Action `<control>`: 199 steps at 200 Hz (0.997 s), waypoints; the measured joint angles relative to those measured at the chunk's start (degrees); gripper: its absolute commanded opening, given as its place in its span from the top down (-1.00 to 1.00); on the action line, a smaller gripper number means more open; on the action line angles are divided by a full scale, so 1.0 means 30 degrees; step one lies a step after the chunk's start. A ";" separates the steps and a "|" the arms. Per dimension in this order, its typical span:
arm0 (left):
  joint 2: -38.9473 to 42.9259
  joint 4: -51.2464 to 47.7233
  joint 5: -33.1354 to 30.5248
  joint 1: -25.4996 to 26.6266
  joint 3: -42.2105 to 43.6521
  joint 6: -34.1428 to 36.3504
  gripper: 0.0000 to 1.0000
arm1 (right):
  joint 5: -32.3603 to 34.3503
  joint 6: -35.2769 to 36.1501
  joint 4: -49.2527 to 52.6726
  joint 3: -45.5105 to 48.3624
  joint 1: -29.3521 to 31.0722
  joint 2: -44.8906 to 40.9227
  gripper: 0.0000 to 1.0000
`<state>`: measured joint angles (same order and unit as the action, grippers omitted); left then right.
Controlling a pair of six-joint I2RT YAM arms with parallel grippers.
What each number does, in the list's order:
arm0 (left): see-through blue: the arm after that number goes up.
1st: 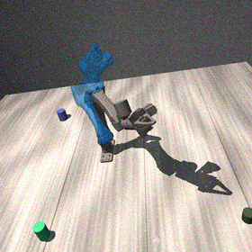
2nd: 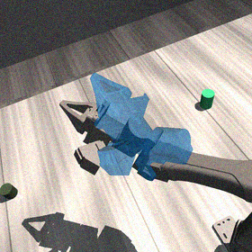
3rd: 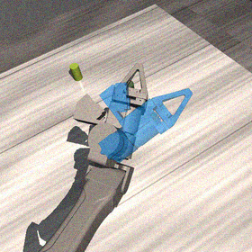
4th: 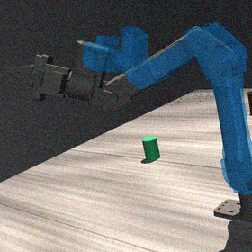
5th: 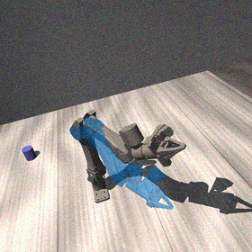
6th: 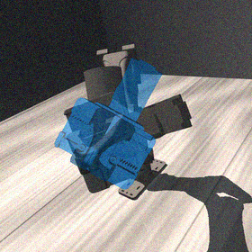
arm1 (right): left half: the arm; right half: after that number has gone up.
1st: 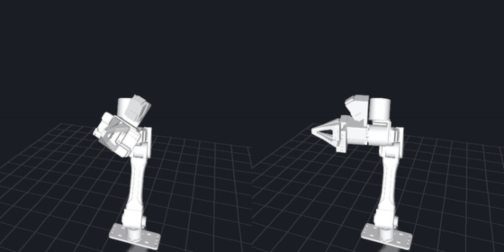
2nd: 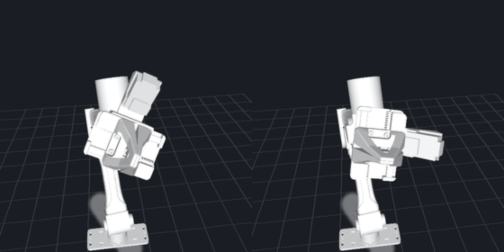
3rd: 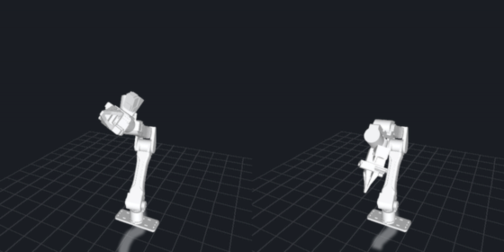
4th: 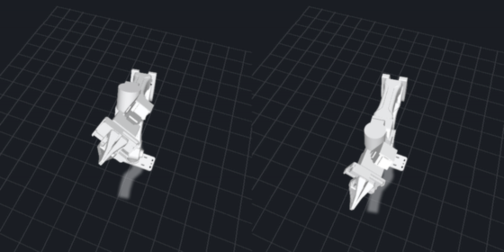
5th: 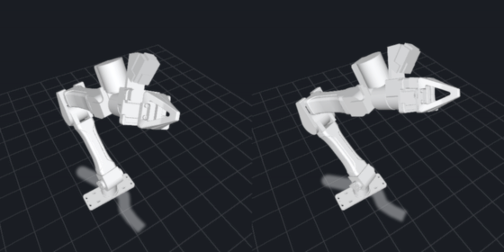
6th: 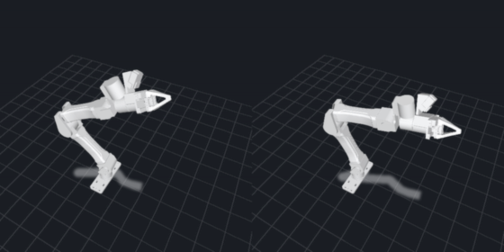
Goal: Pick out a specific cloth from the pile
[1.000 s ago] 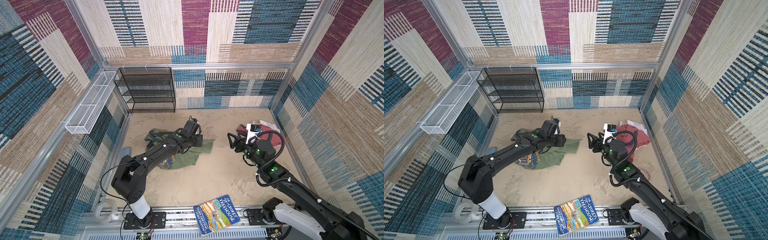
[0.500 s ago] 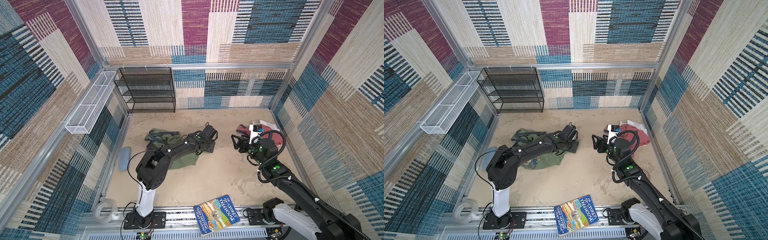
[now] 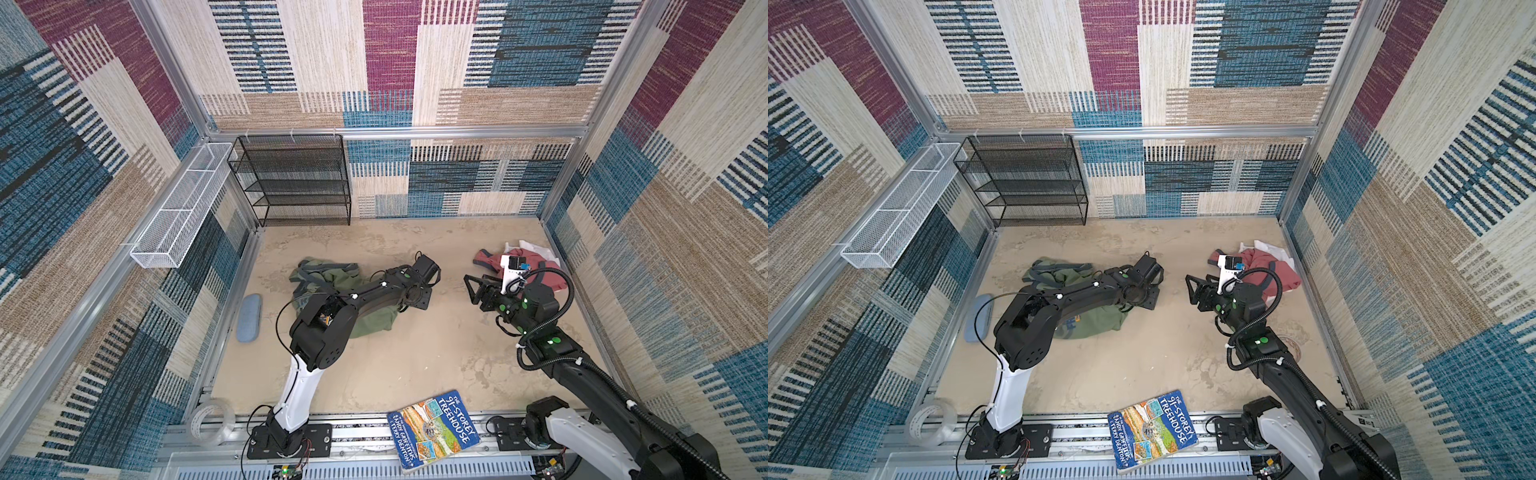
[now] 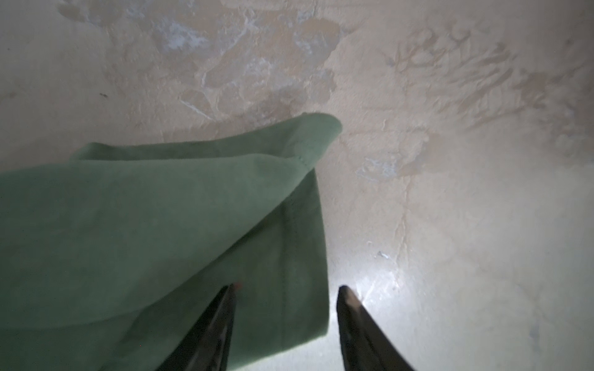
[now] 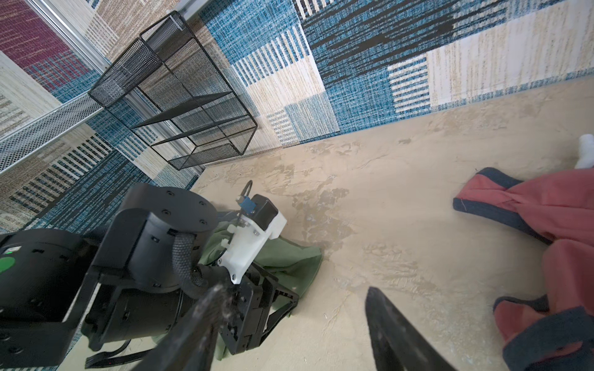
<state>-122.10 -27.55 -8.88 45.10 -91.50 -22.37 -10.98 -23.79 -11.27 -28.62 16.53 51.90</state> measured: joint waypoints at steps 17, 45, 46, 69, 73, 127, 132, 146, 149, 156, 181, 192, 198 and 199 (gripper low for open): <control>-0.0168 -0.0087 -0.0051 0.0007 -0.0058 0.0000 -0.08 | -0.0073 -0.0044 -0.0029 0.0058 -0.0007 0.0022 -0.46; -0.0430 -0.0124 -0.0117 0.0007 -0.0073 -0.0007 -0.06 | -0.0146 -0.0051 -0.0168 0.0095 -0.0029 0.0109 -0.46; -0.0444 -0.0124 -0.0124 0.0007 -0.0073 -0.0007 -0.06 | -0.0146 -0.0051 -0.0168 0.0095 -0.0036 0.0109 -0.46; -0.0634 -0.0168 -0.0299 0.0007 -0.0109 -0.0007 0.03 | -0.0153 -0.0051 -0.0313 0.0095 -0.0058 0.0211 -0.46; -0.0678 -0.0175 -0.0357 0.0007 -0.0138 -0.0007 0.06 | -0.0153 -0.0051 -0.0335 0.0095 -0.0058 0.0219 -0.46; -0.0969 -0.0240 -0.0911 0.0007 -0.0423 -0.0007 0.71 | -0.0175 -0.0117 -0.0809 0.0299 -0.0131 0.0386 -0.46; -0.0976 -0.0248 -0.0918 0.0000 -0.0444 0.0000 0.76 | -0.0175 -0.0124 -0.0816 0.0313 -0.0131 0.0415 -0.47; -0.0976 -0.0270 -0.0969 0.0007 -0.0459 0.0000 0.99 | -0.0175 -0.0146 -0.0852 0.0350 -0.0131 0.0488 -0.46; -0.0976 -0.0270 -0.0984 0.0007 -0.0459 0.0000 1.00 | -0.0175 -0.0182 -0.0852 0.0350 -0.0131 0.0510 -0.46; -0.0969 -0.0277 -0.0998 0.0007 -0.0466 0.0007 1.00 | -0.0175 -0.0197 -0.0867 0.0350 -0.0146 0.0561 -0.46; -0.0714 -0.0364 -0.1107 0.0007 -0.0415 -0.0015 1.00 | -0.0175 -0.0284 -0.0874 0.0350 -0.0146 0.0765 -0.46; -0.0437 -0.0423 -0.1202 0.0007 -0.0393 -0.0015 1.00 | -0.0175 -0.0350 -0.0874 0.0350 -0.0138 0.0831 -0.46; -0.0248 -0.0444 -0.1326 0.0007 -0.0393 -0.0015 1.00 | -0.0175 -0.0401 -0.0874 0.0350 -0.0138 0.0852 -0.47; -0.0233 -0.0444 -0.1341 0.0007 -0.0393 -0.0015 1.00 | -0.0175 -0.0401 -0.0874 0.0350 -0.0138 0.0860 -0.47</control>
<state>-122.80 -28.88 -12.91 45.12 -92.68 -22.41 -11.51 -24.99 -13.89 -27.57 16.12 54.48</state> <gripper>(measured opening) 0.066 0.733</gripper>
